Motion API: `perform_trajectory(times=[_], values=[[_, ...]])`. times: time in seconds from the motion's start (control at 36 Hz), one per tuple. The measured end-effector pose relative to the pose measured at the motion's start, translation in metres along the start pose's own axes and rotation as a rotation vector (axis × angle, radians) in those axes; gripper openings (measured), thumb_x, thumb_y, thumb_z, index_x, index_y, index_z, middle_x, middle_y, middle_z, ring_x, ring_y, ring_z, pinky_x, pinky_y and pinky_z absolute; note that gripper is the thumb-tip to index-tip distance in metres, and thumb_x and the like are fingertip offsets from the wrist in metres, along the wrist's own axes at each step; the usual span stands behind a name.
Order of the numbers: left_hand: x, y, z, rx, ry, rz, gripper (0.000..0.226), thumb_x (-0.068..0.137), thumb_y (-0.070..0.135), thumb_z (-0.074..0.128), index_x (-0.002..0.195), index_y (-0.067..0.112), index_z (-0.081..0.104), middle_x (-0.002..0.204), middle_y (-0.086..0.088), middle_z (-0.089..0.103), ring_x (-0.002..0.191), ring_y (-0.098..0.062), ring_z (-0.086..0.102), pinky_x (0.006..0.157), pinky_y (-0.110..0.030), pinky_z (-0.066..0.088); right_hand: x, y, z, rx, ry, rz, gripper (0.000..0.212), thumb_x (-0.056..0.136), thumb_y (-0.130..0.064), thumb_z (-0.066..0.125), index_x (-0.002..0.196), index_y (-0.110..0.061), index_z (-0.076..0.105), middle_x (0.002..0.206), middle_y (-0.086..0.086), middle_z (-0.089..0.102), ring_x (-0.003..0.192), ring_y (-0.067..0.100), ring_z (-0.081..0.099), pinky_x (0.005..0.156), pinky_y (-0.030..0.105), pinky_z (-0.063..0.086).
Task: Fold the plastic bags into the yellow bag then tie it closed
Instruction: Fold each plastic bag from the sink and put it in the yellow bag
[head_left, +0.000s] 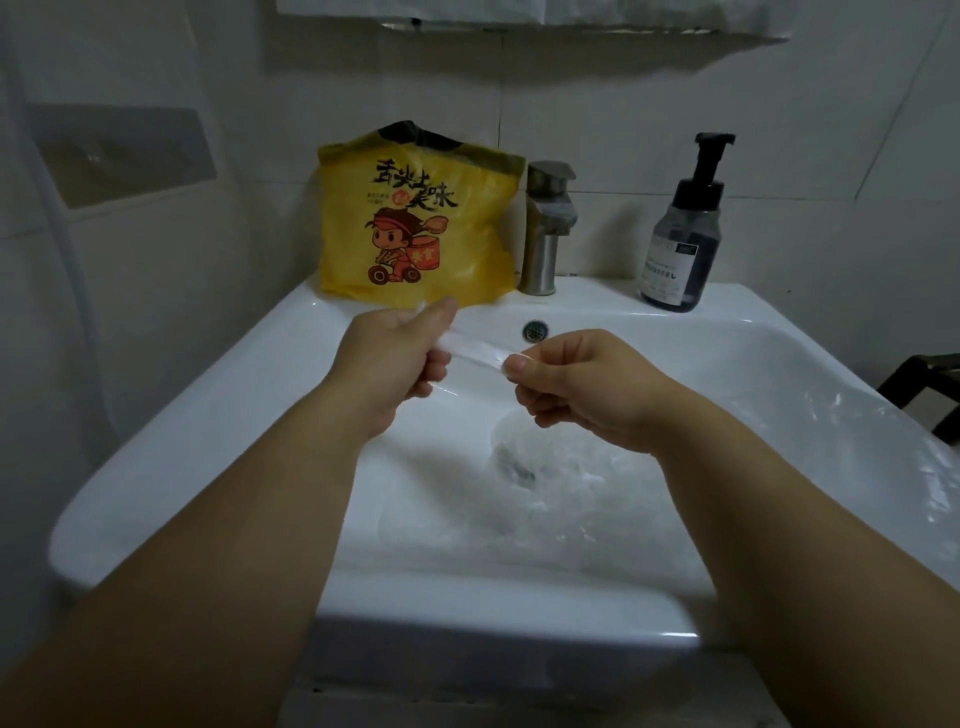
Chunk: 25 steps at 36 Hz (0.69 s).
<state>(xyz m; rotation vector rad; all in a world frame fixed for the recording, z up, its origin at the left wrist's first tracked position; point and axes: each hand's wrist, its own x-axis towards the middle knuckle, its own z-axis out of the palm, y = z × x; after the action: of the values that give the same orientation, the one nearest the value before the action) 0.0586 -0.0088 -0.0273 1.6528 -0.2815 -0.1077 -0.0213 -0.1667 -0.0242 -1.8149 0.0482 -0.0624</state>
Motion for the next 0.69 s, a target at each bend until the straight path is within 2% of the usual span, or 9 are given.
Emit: perform_trajectory(times=[0.11,0.17,0.25,0.33,0.44,0.64,0.69], values=[[-0.007,-0.002,0.001,0.162,0.004,0.088,0.034,0.096,0.039,0.056,0.071,0.016,0.057,0.057,0.001,0.050,0.045,-0.007,0.044,0.041,-0.018,0.039,-0.002,0.003,-0.002,-0.042,0.046,0.032,0.016,0.091,-0.018,0.063,0.086,-0.004,0.069,0.065,0.003,0.062,0.060,0.013,0.055,0.062,0.024,0.050],[-0.010,0.001,0.002,0.123,-0.026,0.082,0.030,0.097,0.038,0.054,0.077,0.016,0.060,0.059,0.001,0.051,0.048,-0.008,0.046,0.045,-0.019,0.042,-0.005,0.001,-0.005,0.007,0.050,0.056,0.016,0.091,-0.017,0.062,0.088,-0.003,0.069,0.066,0.005,0.061,0.060,0.013,0.055,0.061,0.024,0.050],[-0.016,0.006,0.000,-0.039,-0.162,0.014,0.024,0.100,0.028,0.049,0.090,0.010,0.062,0.068,-0.001,0.057,0.052,-0.005,0.053,0.051,-0.018,0.048,-0.010,-0.006,-0.013,0.047,0.044,0.110,0.015,0.091,-0.015,0.061,0.087,-0.002,0.069,0.067,0.007,0.059,0.061,0.015,0.053,0.060,0.025,0.050],[-0.022,0.012,-0.010,0.005,-0.220,0.008,0.020,0.101,0.019,0.048,0.097,0.006,0.063,0.073,-0.003,0.063,0.053,-0.002,0.058,0.055,-0.015,0.052,-0.015,-0.013,-0.016,0.036,0.021,0.123,0.016,0.091,-0.015,0.062,0.083,-0.002,0.068,0.067,0.008,0.057,0.061,0.016,0.052,0.061,0.026,0.049],[-0.024,0.031,-0.022,0.051,-0.151,0.077,0.011,0.098,0.015,0.054,0.091,0.015,0.063,0.074,-0.006,0.065,0.051,0.000,0.060,0.053,-0.013,0.051,-0.016,-0.029,-0.012,0.000,0.021,0.068,0.015,0.089,-0.019,0.064,0.084,-0.005,0.067,0.070,0.007,0.061,0.064,0.016,0.055,0.062,0.025,0.052],[-0.021,0.059,-0.031,0.105,-0.014,0.238,0.025,0.099,0.010,0.051,0.079,0.018,0.064,0.065,-0.004,0.060,0.048,-0.002,0.055,0.052,-0.013,0.050,-0.010,-0.059,-0.004,0.080,0.032,-0.046,0.014,0.093,-0.015,0.058,0.093,-0.003,0.066,0.073,0.007,0.062,0.061,0.012,0.054,0.059,0.020,0.052],[-0.018,0.069,-0.033,0.072,0.008,0.263,0.028,0.100,0.009,0.049,0.078,0.019,0.063,0.060,-0.002,0.059,0.048,-0.002,0.053,0.052,-0.012,0.051,-0.004,-0.071,-0.005,0.100,0.020,-0.078,0.015,0.095,-0.013,0.055,0.091,-0.003,0.066,0.075,0.009,0.060,0.061,0.013,0.053,0.063,0.025,0.051]])
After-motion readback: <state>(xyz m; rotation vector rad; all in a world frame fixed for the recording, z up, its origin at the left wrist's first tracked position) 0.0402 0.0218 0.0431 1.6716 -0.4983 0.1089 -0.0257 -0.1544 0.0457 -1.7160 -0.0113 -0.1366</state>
